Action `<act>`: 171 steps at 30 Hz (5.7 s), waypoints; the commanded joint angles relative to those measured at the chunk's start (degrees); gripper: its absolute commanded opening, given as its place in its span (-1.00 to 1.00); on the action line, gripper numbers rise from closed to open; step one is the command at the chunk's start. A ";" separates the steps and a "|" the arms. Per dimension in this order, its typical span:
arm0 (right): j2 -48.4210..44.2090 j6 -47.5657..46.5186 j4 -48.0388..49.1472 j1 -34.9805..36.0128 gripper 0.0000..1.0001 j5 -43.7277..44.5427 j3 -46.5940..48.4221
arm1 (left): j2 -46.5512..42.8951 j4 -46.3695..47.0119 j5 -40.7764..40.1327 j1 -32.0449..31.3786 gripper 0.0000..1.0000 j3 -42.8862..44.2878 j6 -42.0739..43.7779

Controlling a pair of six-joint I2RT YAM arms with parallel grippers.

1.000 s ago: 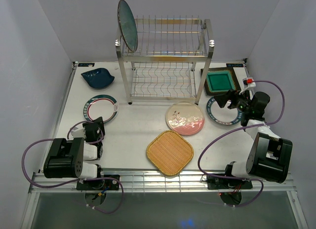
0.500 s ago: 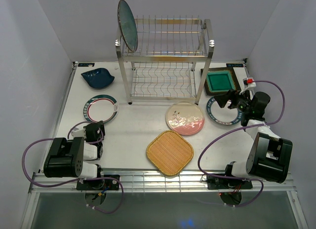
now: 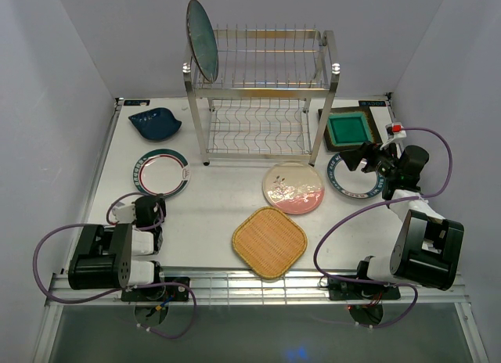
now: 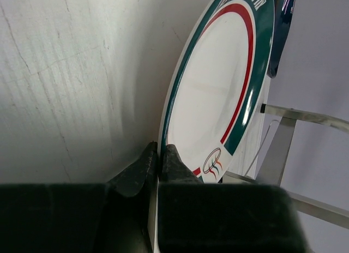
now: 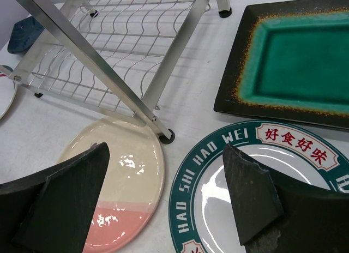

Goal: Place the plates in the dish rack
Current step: Pick up the plate at the center of the board, then insert the plate into the dish rack.

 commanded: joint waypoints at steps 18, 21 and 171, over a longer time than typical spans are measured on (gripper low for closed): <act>0.92 0.88 0.89 -0.63 0.80 -1.93 2.56 | -41.14 -32.32 -0.83 0.00 -1.00 1.14 16.62; 1.01 0.97 0.98 -0.63 0.80 -2.02 2.56 | -46.41 -41.57 -3.81 -0.09 -1.00 5.26 18.45; 5.76 3.52 1.24 -2.74 0.80 -6.41 5.03 | -3.01 -39.59 -20.24 -39.72 -1.00 99.77 75.23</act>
